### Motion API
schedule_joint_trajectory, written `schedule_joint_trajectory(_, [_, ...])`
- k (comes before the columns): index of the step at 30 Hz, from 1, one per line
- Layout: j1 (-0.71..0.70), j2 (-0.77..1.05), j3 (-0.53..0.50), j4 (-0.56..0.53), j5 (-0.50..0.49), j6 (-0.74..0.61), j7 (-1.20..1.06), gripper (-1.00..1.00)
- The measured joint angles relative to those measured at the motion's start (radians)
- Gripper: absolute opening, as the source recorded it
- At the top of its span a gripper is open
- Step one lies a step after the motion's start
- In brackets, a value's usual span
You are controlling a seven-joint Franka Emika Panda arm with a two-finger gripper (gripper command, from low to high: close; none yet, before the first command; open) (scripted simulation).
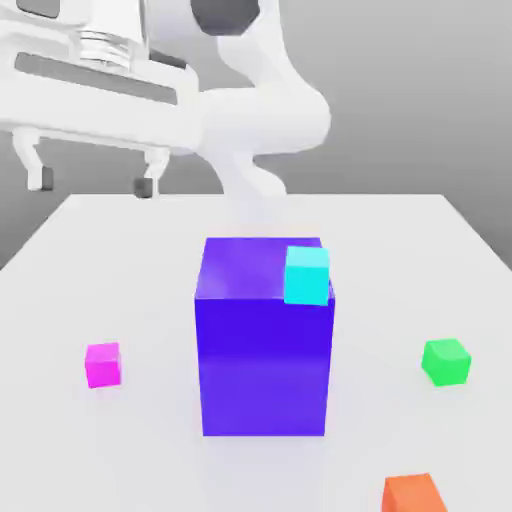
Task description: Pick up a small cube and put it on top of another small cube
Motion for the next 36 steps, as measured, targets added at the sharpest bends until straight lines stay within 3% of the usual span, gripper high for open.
schedule_joint_trajectory(17, [0.116,0.216,-0.371,-0.171,-0.059,0.169,-0.7,0.0])
schedule_joint_trajectory(26, [0.207,0.356,-0.581,-0.264,-0.016,0.265,-1.125,0.0])
schedule_joint_trajectory(30, [0.24,0.444,-0.631,-0.304,0.119,0.31,-1.388,0.0])
schedule_joint_trajectory(36, [0.028,0.595,-0.318,-0.271,0.575,0.359,-1.757,0.0])
